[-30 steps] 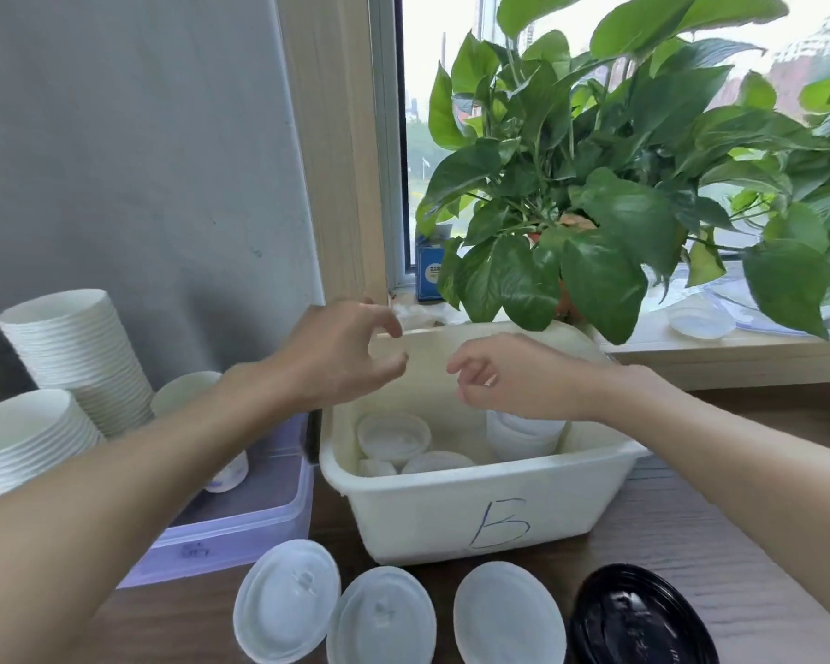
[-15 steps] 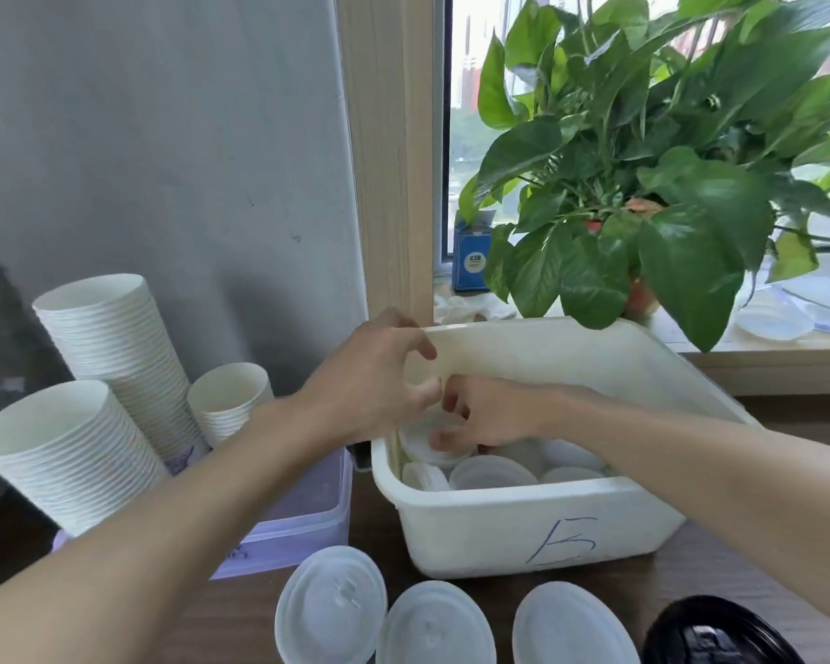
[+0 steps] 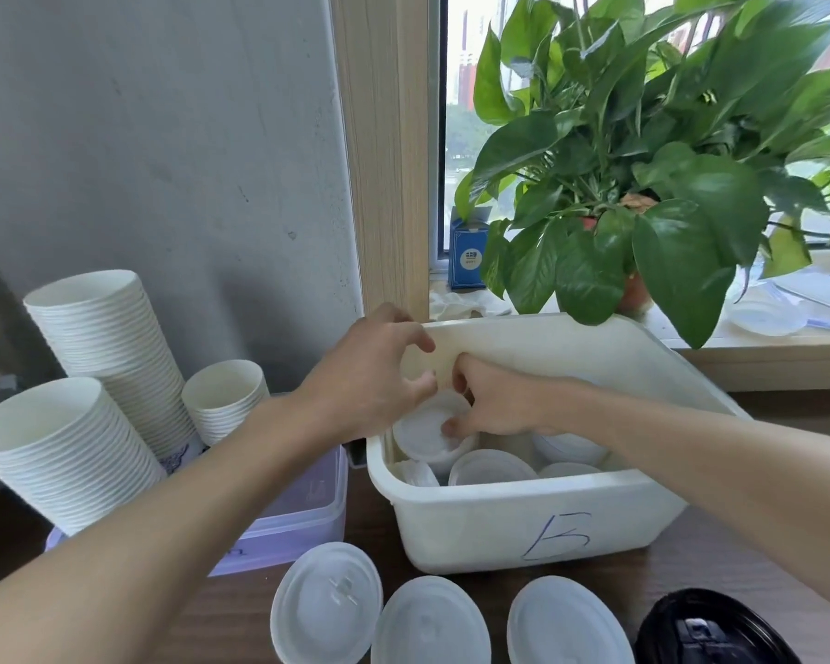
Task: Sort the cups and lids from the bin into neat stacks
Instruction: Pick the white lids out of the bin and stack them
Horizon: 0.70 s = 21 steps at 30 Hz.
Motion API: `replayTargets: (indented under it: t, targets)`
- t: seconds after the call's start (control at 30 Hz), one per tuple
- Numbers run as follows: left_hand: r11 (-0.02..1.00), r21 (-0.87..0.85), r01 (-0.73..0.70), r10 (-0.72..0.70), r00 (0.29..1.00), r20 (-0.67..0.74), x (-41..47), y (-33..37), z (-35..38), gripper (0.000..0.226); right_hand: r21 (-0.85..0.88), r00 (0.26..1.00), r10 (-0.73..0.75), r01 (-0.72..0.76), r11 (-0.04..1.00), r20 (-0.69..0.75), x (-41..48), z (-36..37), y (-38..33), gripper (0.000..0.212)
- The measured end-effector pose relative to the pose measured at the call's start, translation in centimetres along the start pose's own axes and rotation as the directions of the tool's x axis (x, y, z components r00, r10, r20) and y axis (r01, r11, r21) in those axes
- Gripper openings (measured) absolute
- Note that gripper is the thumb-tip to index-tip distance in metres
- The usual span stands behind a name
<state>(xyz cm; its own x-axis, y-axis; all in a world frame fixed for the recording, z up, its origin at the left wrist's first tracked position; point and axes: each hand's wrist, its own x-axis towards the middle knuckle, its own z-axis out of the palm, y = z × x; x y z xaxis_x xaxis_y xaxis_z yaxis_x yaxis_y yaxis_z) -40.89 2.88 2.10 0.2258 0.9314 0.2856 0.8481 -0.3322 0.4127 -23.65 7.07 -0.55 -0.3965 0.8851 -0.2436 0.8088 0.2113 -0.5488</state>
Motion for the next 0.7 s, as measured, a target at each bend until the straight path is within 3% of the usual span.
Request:
replayTargets:
  t: [0.27,0.43,0.53,0.63,0.7]
  targets:
    - [1.000,-0.014,0.000,0.000,0.999,-0.044,0.0,0.8,-0.5,0.037,0.252,0.999,0.022,-0.010,0.968,-0.043,-2.7,-3.8,0.5,0.053]
    - [0.977,-0.211,0.004,-0.029,0.993,-0.116,0.4,3.0,-0.6,0.050,0.518,0.974,0.016,0.106,0.849,-0.225,-4.7,-5.7,1.2,0.056]
    - [0.890,-0.449,0.082,-0.128,0.989,-0.073,1.1,4.5,-0.6,0.055,0.615,0.938,0.025,0.207,0.761,-0.346,-5.7,-6.0,1.3,0.056]
    - [0.684,-0.702,0.199,-0.211,0.975,0.071,1.8,5.0,-0.2,0.056,0.654,0.907,0.008,0.297,0.696,-0.421,-6.3,-5.6,1.3,0.053]
    - [0.660,-0.729,0.183,-0.197,0.978,0.067,1.8,5.2,0.3,0.051,0.639,0.898,-0.020,0.327,0.696,-0.439,-6.2,-5.3,1.2,0.047]
